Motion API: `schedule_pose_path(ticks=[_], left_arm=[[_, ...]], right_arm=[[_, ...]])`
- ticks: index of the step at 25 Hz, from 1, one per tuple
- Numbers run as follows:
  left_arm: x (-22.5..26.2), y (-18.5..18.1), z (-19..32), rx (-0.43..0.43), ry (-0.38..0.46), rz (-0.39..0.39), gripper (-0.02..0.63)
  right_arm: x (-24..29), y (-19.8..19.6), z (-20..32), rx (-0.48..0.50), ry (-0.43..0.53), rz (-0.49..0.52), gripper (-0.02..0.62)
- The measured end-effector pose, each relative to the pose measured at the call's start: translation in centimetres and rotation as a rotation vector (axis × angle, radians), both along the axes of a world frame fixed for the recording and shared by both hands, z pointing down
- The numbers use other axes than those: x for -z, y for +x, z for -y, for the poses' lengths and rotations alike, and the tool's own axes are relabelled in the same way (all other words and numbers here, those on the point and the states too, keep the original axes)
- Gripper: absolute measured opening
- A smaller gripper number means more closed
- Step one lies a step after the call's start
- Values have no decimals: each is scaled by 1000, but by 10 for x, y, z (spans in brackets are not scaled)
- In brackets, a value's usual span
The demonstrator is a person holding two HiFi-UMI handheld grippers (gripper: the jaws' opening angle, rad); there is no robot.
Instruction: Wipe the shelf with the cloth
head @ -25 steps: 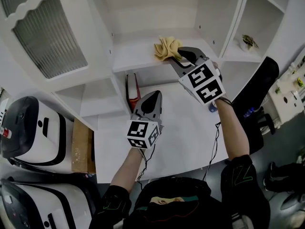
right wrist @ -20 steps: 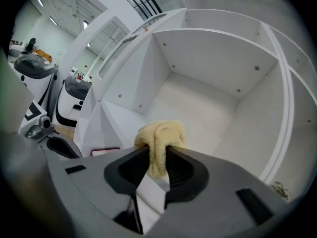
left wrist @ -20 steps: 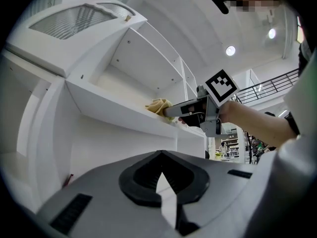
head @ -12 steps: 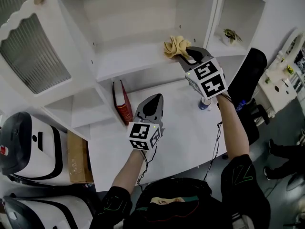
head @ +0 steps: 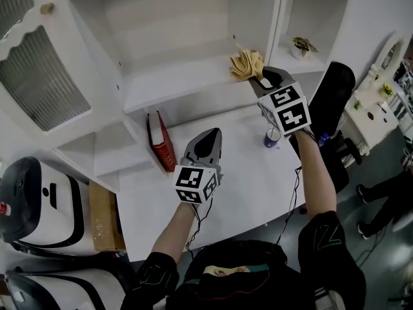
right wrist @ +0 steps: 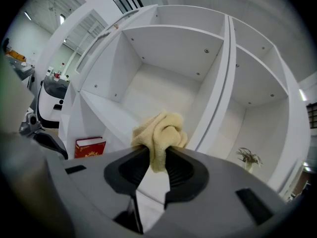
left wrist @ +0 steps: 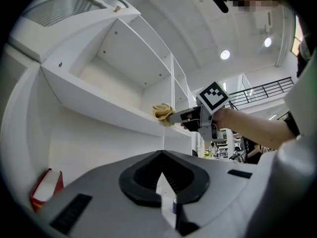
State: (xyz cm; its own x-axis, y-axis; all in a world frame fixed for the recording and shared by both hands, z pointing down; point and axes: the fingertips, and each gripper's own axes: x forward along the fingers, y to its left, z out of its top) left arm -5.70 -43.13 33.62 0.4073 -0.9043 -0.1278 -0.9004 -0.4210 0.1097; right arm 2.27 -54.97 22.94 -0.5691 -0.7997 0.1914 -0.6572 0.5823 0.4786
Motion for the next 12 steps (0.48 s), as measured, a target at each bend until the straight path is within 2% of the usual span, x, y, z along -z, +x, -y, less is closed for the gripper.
schedule_pose_path(ticks=[6, 12], left_arm=[[4, 3, -1, 13, 3, -18, 0], [4, 12, -5, 26, -5, -28, 0]], right_arm=[[-11, 18, -10, -9, -27, 34, 97], [-24, 36, -26, -14, -50, 148, 95]])
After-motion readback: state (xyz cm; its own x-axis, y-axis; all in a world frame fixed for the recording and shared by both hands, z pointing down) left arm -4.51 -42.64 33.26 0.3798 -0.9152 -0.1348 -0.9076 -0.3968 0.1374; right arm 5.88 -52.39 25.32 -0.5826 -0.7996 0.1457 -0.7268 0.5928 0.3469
